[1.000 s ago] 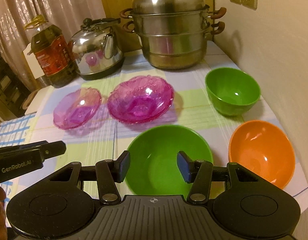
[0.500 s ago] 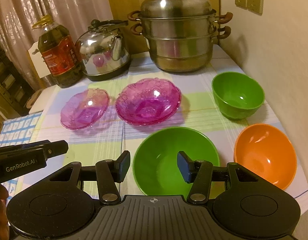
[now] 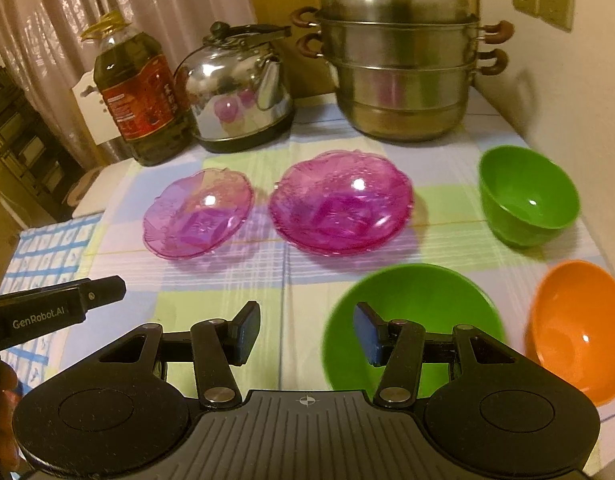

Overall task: Organize plates and bowls
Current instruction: 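Open both tools and move them toward the other small pink dish, then grip the rim of the small pink dish with both tools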

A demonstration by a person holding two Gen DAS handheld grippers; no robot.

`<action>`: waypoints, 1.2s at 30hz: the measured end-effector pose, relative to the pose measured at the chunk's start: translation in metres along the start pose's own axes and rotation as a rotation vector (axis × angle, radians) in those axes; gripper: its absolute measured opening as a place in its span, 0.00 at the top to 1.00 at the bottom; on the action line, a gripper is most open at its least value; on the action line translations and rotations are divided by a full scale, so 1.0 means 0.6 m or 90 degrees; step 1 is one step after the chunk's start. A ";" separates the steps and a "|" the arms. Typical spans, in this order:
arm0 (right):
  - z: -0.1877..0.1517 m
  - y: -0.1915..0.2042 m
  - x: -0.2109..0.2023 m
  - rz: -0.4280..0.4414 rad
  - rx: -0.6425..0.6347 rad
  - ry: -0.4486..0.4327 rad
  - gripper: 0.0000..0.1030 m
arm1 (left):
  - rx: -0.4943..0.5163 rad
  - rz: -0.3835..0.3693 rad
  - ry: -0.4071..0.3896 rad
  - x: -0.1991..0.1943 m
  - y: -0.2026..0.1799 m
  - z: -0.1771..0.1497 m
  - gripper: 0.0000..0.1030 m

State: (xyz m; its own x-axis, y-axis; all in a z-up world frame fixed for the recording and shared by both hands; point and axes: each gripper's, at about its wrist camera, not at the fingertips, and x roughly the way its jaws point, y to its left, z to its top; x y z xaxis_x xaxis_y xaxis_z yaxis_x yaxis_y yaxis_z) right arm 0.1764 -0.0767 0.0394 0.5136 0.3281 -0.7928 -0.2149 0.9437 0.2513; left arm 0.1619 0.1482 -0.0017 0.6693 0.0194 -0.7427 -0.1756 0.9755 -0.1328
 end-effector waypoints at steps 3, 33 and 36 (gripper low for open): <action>0.008 0.011 0.021 0.009 0.005 -0.001 0.49 | -0.011 0.018 -0.002 0.016 0.025 0.007 0.67; 0.069 0.078 0.298 0.095 0.115 0.022 0.55 | -0.142 0.002 -0.018 0.243 0.165 0.053 0.67; 0.073 0.082 0.316 0.098 0.118 0.027 0.57 | -0.149 0.000 -0.015 0.257 0.168 0.054 0.68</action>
State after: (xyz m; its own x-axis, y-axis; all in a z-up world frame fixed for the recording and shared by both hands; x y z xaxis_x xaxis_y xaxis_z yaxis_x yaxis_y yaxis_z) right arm 0.2995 0.0338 -0.0743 0.4503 0.4700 -0.7592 -0.1302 0.8758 0.4649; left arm 0.2706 0.2568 -0.1085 0.6849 0.0273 -0.7282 -0.3364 0.8983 -0.2827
